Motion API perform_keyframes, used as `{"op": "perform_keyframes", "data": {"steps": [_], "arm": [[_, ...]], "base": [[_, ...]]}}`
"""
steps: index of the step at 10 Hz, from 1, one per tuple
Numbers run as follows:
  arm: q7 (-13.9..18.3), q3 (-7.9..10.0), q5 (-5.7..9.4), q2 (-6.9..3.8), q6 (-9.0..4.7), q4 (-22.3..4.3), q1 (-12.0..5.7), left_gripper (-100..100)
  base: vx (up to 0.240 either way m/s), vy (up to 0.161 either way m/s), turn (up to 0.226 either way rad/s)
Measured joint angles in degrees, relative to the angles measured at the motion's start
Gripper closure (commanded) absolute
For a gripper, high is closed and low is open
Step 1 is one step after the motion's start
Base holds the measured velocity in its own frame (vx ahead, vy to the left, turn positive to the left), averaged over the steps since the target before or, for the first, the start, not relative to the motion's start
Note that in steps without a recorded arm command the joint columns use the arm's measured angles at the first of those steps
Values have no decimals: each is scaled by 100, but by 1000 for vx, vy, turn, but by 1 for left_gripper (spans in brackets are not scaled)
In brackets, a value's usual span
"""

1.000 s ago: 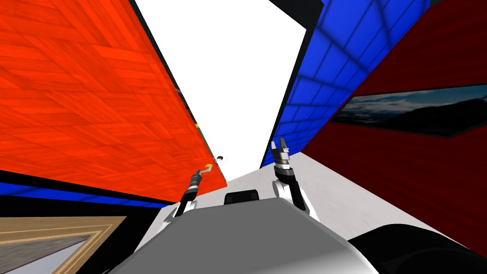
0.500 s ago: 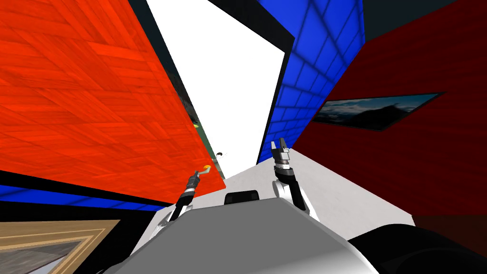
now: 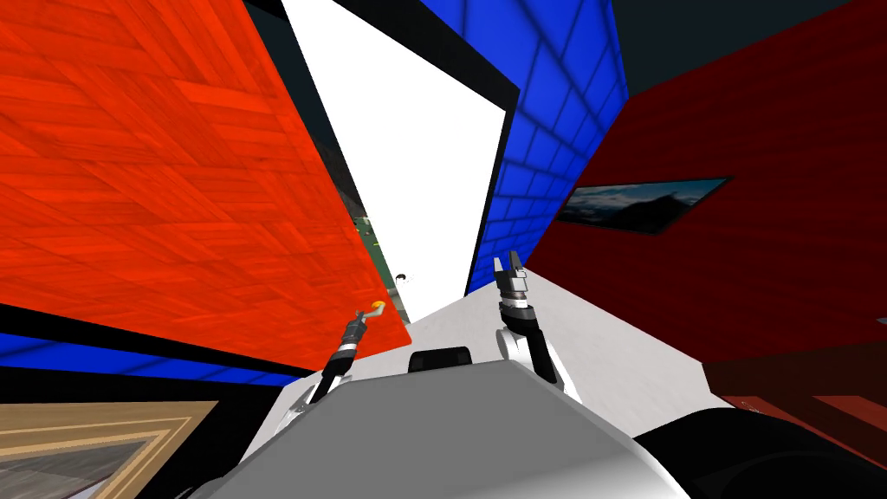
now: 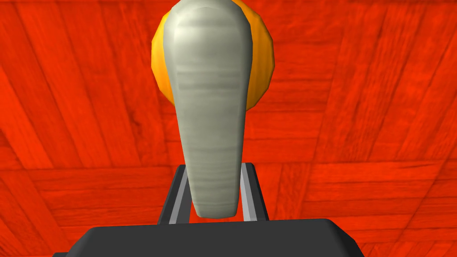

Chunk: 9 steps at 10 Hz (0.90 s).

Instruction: Pull the door open

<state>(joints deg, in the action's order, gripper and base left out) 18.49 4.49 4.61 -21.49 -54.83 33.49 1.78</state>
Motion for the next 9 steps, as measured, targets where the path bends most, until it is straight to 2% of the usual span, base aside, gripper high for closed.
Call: {"op": "perform_keyframes", "data": {"steps": [2, 4, 6, 7, 8, 9], "arm": [[0, 6, 5, -4, 60, 100, 67, 100], [104, -74, -56, -110, -113, 24, 66, 100], [177, -169, -121, -146, -159, 204, 234, 100], [227, -231, -164, -174, -265, 124, 236, 100], [254, -274, -194, -182, -182, 388, 385, 100], [317, -334, -233, -232, -261, 245, 313, 100]], "base": [[-53, 14, -2], [-176, 42, -70], [-150, 18, -28], [-169, -3, -51], [-188, 26, -35], [-187, 52, -66]]}}
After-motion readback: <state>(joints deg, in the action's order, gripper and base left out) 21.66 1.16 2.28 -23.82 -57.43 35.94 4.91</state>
